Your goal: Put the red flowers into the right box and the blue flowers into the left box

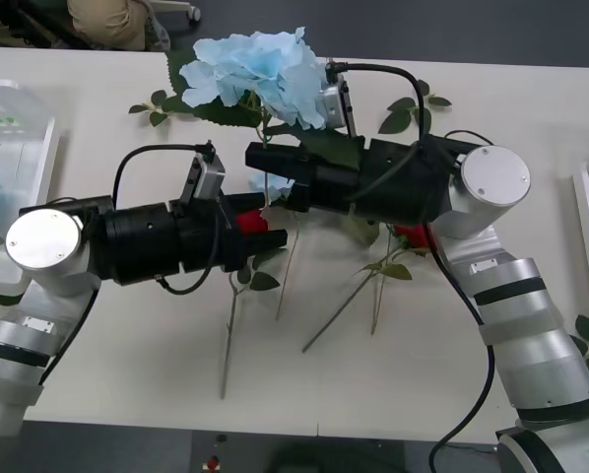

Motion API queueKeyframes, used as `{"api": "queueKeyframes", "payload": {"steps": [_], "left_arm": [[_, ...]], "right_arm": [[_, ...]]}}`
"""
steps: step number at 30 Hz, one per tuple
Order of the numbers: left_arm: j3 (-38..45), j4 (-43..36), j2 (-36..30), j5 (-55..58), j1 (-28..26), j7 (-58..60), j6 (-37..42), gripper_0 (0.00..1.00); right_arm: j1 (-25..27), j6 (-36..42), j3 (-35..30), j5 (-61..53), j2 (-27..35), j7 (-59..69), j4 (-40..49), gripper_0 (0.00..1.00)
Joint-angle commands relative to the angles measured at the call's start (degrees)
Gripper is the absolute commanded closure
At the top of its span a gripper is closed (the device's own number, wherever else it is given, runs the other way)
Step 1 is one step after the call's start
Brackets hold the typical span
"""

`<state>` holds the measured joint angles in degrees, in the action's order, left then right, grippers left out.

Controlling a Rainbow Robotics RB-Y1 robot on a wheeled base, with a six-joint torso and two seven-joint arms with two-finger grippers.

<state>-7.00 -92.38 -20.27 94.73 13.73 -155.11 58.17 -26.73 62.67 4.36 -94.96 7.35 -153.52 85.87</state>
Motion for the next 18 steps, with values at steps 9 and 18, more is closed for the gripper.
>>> {"api": "queueKeyframes", "payload": {"steps": [9,18], "left_arm": [[-3.19,-1.58,1.11,-0.16,1.56,0.11,-4.21,1.00],[-3.11,-1.58,1.11,0.11,1.56,0.11,-4.47,1.00]], "right_arm": [[-0.69,0.26,-0.23,-0.14,0.12,-1.48,1.05,1.00],[-1.13,0.17,-0.23,-0.41,0.12,-1.48,1.05,1.00]]}}
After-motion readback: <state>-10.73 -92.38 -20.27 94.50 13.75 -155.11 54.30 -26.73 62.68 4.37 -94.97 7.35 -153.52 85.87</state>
